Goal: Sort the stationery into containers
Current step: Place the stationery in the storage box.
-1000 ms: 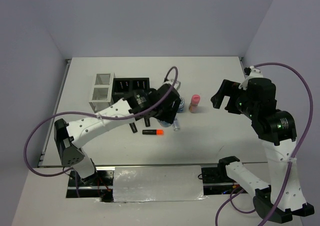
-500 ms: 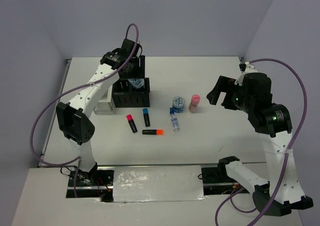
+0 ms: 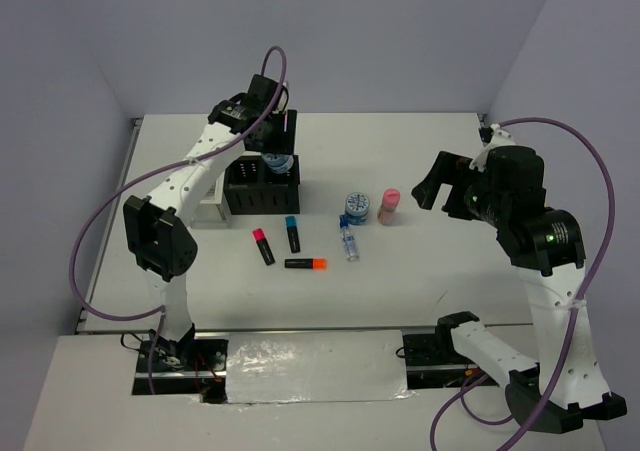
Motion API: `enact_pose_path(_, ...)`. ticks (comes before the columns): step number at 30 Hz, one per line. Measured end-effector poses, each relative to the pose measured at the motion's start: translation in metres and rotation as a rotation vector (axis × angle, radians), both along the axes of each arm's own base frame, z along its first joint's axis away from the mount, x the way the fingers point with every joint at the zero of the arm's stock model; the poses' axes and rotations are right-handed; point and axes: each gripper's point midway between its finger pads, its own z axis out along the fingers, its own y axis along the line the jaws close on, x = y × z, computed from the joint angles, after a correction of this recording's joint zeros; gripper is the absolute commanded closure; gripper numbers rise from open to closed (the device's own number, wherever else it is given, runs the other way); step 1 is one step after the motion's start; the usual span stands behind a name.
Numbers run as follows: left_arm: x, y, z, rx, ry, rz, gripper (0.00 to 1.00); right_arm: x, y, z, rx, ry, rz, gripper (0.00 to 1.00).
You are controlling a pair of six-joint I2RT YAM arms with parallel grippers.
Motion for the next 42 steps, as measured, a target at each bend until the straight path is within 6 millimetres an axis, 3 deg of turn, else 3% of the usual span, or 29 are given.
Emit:
enact_pose_path(8, 0.000, 0.000, -0.002, 0.002, 0.004, 0.001, 1.00, 0.001, 0.000, -0.004, -0.001, 0.006, 0.000, 0.00)
enact_pose_path(18, -0.004, 0.003, -0.024, 0.029, 0.055, -0.001, 1.00, 0.003, 0.001, -0.012, -0.002, 0.022, 0.003, 0.00)
enact_pose_path(24, -0.002, 0.004, -0.036, 0.055, 0.074, -0.007, 0.91, 0.005, 0.002, -0.010, 0.000, 0.012, 0.003, 0.00)
enact_pose_path(29, 0.000, 0.003, -0.054, 0.080, 0.105, -0.016, 0.79, 0.006, 0.002, -0.010, 0.001, 0.007, 0.003, 0.00)
enact_pose_path(35, -0.001, 0.003, -0.058, 0.084, 0.114, -0.019, 0.61, 0.008, 0.002, -0.020, -0.002, 0.026, 0.003, 0.00)
enact_pose_path(38, -0.001, 0.003, -0.058, 0.084, 0.114, -0.019, 0.44, 0.008, 0.003, -0.028, -0.002, 0.043, 0.002, 0.00)
enact_pose_path(39, -0.001, 0.003, -0.058, 0.084, 0.114, -0.019, 0.32, 0.008, 0.003, -0.030, -0.002, 0.048, 0.001, 0.00)
enact_pose_path(41, -0.001, 0.003, -0.058, 0.085, 0.114, -0.018, 0.24, 0.008, 0.003, -0.033, -0.001, 0.057, 0.002, 0.00)
enact_pose_path(42, -0.001, 0.003, -0.058, 0.085, 0.114, -0.018, 0.14, 0.008, 0.003, -0.033, -0.001, 0.058, 0.002, 0.00)
